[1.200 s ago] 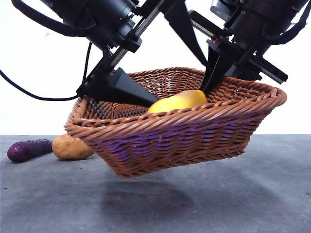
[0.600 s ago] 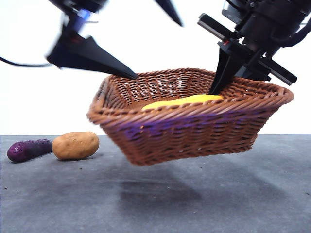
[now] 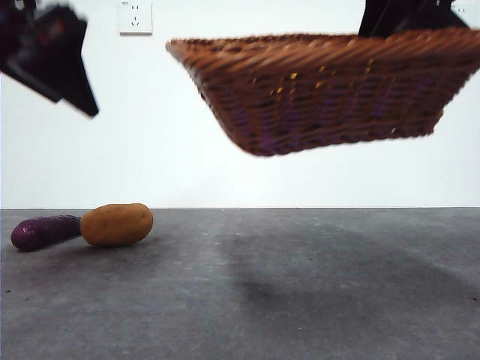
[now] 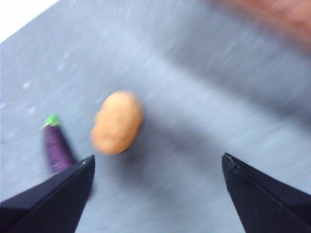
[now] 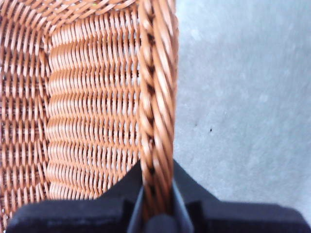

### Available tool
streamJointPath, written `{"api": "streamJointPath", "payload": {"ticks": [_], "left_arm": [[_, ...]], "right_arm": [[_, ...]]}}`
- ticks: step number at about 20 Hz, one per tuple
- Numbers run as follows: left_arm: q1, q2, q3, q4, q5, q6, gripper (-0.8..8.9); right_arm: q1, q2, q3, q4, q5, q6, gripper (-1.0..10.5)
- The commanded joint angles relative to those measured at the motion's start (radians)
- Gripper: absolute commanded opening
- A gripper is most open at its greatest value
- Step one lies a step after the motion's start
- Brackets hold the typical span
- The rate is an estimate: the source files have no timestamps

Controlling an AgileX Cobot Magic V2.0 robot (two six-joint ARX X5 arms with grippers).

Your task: Help me put the vegetables on the table into the basket

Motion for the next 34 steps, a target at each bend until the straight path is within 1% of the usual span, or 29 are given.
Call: {"api": "streamJointPath", "payload": {"ticks": [1,3,5,8,10,11,14,16,21,25,26,28,29,30,34], "left_arm": [[0.080,0.123,0.079,0.011,0.095,0.111,4.40],[0.132,0.257,0.178,0.004,0.168,0.164,4.40],[0.156,0.368,0.269,-0.036,0.206,0.217,4.40],[0.184,0.527,0.405,-0.116,0.230,0.270,4.40],[0.202,0.616,0.480,-0.148,0.231,0.291,4.40],[0.209,0.653,0.510,-0.157,0.232,0.294,4.40],[0.233,0.737,0.573,-0.183,0.311,0.294,4.40],[0.237,0.776,0.578,-0.182,0.313,0.303,4.40],[0.237,0.863,0.578,-0.172,0.310,0.312,4.40],[0.236,0.904,0.578,-0.148,0.300,0.288,4.27],[0.237,0.905,0.578,-0.142,0.300,0.279,3.60],[0.236,0.905,0.578,-0.129,0.301,0.256,1.23],[0.236,0.905,0.578,-0.129,0.301,0.246,0.30],[0.237,0.905,0.578,-0.130,0.301,0.230,-0.13],[0.237,0.899,0.578,-0.149,0.302,0.182,-0.08]], "right_arm": [[0.000,-0.033,0.045,-0.008,-0.010,-0.027,-0.1],[0.000,-0.060,0.062,-0.024,-0.010,-0.033,-0.1],[0.000,-0.079,0.062,-0.033,-0.010,-0.039,-0.1],[0.000,-0.098,0.062,-0.063,-0.003,-0.060,-0.1],[0.000,-0.101,0.062,-0.077,-0.003,-0.071,-0.1],[0.000,-0.101,0.062,-0.083,-0.003,-0.076,-0.1],[0.000,-0.101,0.062,-0.080,0.008,-0.078,-0.1],[0.000,-0.101,0.062,-0.079,0.022,-0.079,-0.1],[0.000,-0.100,0.062,-0.076,0.023,-0.080,-0.1],[0.000,-0.100,0.062,-0.077,0.024,-0.086,-0.1],[0.000,-0.100,0.062,-0.077,0.024,-0.086,-0.1],[0.000,-0.100,0.062,-0.076,0.026,-0.086,-0.1],[0.000,-0.100,0.062,-0.076,0.031,-0.086,-0.1],[0.000,-0.100,0.062,-0.076,0.036,-0.086,-0.1],[0.000,-0.100,0.062,-0.080,0.050,-0.085,-0.1]]}}
